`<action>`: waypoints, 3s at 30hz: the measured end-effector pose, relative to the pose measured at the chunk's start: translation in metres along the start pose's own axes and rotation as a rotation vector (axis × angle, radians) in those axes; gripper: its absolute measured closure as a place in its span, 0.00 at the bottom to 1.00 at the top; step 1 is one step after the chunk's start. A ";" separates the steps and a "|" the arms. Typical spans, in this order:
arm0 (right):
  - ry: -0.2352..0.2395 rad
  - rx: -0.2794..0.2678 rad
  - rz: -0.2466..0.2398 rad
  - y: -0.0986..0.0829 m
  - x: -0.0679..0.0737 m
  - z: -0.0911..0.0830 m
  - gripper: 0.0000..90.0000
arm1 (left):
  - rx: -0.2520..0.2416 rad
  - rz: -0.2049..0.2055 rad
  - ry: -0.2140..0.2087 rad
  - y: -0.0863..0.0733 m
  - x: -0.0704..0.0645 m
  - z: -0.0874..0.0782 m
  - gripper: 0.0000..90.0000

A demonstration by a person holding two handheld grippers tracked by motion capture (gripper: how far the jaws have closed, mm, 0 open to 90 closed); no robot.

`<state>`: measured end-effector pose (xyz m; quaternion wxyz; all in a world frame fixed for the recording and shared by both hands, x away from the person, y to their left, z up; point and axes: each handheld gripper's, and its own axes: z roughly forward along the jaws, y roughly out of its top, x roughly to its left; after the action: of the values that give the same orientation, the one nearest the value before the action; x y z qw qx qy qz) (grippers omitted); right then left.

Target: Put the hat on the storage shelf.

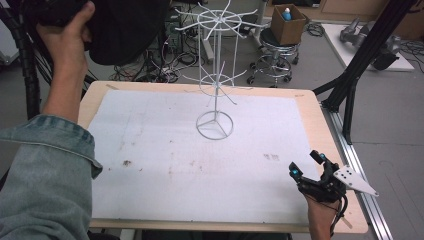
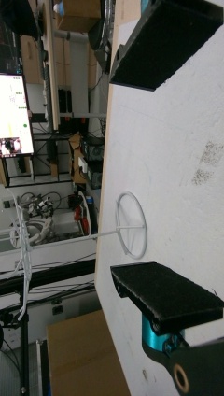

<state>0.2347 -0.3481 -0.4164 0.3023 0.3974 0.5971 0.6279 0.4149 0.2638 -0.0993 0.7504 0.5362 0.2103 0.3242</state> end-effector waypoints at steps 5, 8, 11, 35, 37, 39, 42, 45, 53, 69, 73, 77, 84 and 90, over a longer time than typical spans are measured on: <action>-0.010 -0.003 0.004 0.000 -0.001 -0.005 0.08 | -0.005 -0.009 -0.009 -0.004 -0.002 0.011 0.82; -0.011 -0.008 0.006 0.000 -0.002 -0.006 0.08 | -0.012 -0.022 -0.007 -0.006 -0.002 0.016 0.82; -0.013 -0.006 0.006 0.000 -0.002 -0.006 0.08 | -0.011 -0.019 0.013 -0.007 -0.002 0.022 0.82; -0.003 0.002 0.001 -0.001 -0.001 -0.003 0.08 | 0.085 -0.005 -0.016 -0.032 -0.015 0.041 0.81; -0.003 0.003 0.000 -0.001 -0.001 -0.003 0.08 | 0.087 -0.007 -0.016 -0.033 -0.016 0.040 0.81; -0.003 0.004 0.002 -0.001 0.000 -0.003 0.08 | 0.093 -0.003 -0.018 -0.035 -0.017 0.039 0.81; -0.001 0.003 0.001 -0.001 0.000 -0.002 0.08 | 0.097 -0.007 -0.014 -0.039 -0.017 0.036 0.81; 0.001 0.004 0.003 -0.001 -0.001 -0.001 0.08 | 0.105 -0.013 -0.015 -0.044 -0.019 0.033 0.81; 0.007 0.005 0.005 -0.001 0.000 0.001 0.08 | 0.103 -0.006 -0.034 -0.052 -0.028 0.027 0.81; 0.022 0.002 0.009 -0.001 0.000 0.010 0.08 | 0.171 0.033 -0.066 -0.064 -0.034 0.009 0.80; 0.030 0.007 0.015 -0.001 0.001 0.012 0.08 | 0.185 0.042 -0.062 -0.070 -0.037 0.005 0.79; 0.035 0.007 0.012 -0.001 0.002 0.014 0.08 | 0.191 0.031 -0.061 -0.073 -0.036 0.003 0.79; 0.044 0.009 0.011 -0.001 0.002 0.017 0.08 | 0.211 0.024 -0.068 -0.079 -0.036 0.000 0.77; 0.044 0.009 0.007 -0.001 0.002 0.018 0.08 | 0.258 0.046 -0.055 -0.085 -0.038 -0.001 0.74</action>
<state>0.2486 -0.3370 -0.4176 0.2850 0.3871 0.6050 0.6347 0.4100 0.2191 -0.1804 0.6732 0.6416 0.2170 0.2968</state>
